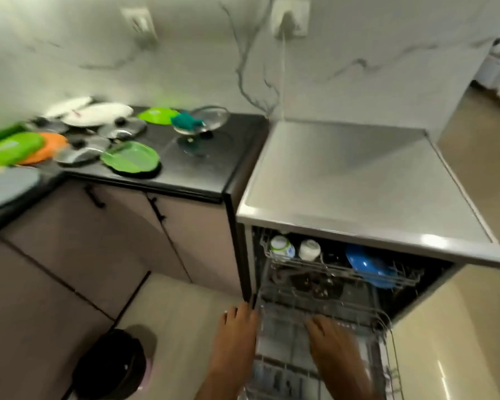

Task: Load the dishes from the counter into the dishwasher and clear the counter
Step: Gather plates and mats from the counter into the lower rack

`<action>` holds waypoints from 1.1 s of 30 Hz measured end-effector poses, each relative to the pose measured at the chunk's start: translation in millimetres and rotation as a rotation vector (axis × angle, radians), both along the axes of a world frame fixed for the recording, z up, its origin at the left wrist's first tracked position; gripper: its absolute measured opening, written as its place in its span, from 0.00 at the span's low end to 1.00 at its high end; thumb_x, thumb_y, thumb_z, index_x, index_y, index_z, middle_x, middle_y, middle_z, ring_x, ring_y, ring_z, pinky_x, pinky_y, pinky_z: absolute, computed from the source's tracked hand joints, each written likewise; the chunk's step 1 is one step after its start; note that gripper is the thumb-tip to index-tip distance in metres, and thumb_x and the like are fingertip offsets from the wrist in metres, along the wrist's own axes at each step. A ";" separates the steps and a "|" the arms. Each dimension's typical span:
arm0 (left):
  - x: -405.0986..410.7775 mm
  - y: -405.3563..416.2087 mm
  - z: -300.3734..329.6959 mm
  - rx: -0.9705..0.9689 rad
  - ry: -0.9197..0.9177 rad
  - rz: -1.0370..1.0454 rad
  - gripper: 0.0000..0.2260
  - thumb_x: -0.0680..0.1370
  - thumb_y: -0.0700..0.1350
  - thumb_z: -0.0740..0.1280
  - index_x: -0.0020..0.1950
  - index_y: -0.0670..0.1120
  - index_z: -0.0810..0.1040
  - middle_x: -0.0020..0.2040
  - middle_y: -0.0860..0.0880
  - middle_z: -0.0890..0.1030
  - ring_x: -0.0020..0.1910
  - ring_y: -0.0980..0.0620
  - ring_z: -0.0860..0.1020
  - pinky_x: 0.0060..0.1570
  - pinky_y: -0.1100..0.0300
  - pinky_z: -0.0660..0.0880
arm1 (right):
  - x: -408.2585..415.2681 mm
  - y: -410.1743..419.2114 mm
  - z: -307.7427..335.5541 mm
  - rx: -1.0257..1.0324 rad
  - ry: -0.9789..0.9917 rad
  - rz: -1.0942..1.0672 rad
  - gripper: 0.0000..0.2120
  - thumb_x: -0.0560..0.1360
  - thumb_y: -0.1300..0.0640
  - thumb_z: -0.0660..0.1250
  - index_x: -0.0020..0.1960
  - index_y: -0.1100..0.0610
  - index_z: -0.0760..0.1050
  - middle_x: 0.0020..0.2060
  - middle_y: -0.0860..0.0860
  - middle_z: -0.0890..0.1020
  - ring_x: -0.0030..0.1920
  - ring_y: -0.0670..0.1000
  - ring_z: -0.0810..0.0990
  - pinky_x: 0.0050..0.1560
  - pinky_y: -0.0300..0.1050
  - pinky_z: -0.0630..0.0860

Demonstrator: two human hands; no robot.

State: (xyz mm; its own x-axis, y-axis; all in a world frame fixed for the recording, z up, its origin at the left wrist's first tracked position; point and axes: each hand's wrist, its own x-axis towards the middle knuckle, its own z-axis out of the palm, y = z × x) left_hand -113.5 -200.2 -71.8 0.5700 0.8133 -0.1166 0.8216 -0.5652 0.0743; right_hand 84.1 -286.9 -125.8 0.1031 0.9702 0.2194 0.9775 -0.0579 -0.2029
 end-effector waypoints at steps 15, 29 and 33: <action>-169.5 -55.2 97.4 0.142 -0.163 0.314 0.15 0.81 0.44 0.58 0.68 0.50 0.67 0.68 0.50 0.67 0.65 0.48 0.67 0.63 0.55 0.66 | -129.6 9.0 111.2 0.106 -0.097 0.249 0.13 0.63 0.52 0.63 0.43 0.52 0.83 0.33 0.49 0.80 0.28 0.49 0.80 0.25 0.37 0.72; -354.8 66.2 109.4 0.124 -0.294 0.360 0.14 0.81 0.48 0.58 0.67 0.51 0.67 0.68 0.52 0.66 0.64 0.51 0.67 0.63 0.58 0.65 | -322.1 147.4 104.8 0.241 -0.053 0.274 0.10 0.63 0.48 0.71 0.43 0.50 0.82 0.34 0.47 0.79 0.29 0.46 0.79 0.26 0.33 0.71; -408.2 94.5 116.2 0.161 -0.310 0.409 0.13 0.81 0.49 0.59 0.66 0.52 0.68 0.65 0.53 0.68 0.62 0.53 0.68 0.62 0.60 0.67 | -369.2 171.9 105.9 0.177 0.020 0.240 0.15 0.59 0.52 0.79 0.45 0.50 0.82 0.37 0.47 0.80 0.30 0.47 0.80 0.26 0.36 0.74</action>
State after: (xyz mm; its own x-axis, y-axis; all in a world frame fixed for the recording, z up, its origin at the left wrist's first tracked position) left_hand -521.7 -105.8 44.4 0.1903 0.9700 0.1514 0.9306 -0.2273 0.2868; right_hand -285.2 -115.0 -19.9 -0.1187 0.9142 0.3876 0.9547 0.2123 -0.2084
